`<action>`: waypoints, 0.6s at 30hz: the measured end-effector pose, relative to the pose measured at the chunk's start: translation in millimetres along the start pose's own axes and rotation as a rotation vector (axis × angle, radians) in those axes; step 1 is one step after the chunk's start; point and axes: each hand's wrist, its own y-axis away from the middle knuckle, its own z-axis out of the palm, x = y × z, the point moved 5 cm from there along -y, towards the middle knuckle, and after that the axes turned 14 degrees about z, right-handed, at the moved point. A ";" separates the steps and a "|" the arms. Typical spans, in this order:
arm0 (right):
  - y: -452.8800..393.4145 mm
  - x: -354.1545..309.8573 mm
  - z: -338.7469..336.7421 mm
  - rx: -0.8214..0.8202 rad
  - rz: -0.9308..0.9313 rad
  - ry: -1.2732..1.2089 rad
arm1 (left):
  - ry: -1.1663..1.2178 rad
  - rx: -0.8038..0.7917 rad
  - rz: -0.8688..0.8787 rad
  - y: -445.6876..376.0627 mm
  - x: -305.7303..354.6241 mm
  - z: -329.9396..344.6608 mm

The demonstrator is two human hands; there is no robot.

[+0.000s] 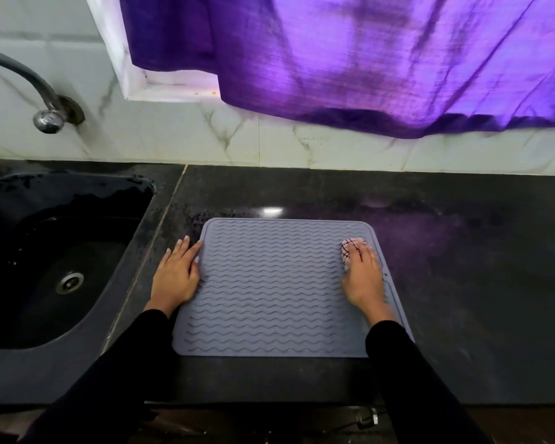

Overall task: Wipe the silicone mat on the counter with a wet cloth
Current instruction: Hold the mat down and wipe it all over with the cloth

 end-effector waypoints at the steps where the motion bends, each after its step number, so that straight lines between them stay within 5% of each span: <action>1: -5.1 3.5 -2.2 -0.043 -0.028 -0.084 | -0.005 -0.002 0.003 -0.2 0.5 0.2; 3: -14.0 10.7 -7.8 -0.157 -0.008 -0.304 | -0.010 -0.012 0.006 -0.1 1.5 0.4; 7: -22.0 12.8 -22.8 -0.308 0.345 -0.933 | -0.041 -0.048 -0.016 -0.6 -0.3 2.8; 10: -19.6 3.8 -34.2 -0.180 0.545 -1.280 | -0.049 -0.069 -0.031 -1.2 0.7 3.4; 18: 61.5 -62.7 23.2 0.056 -0.062 -0.201 | -0.045 -0.059 -0.019 -1.5 0.7 2.4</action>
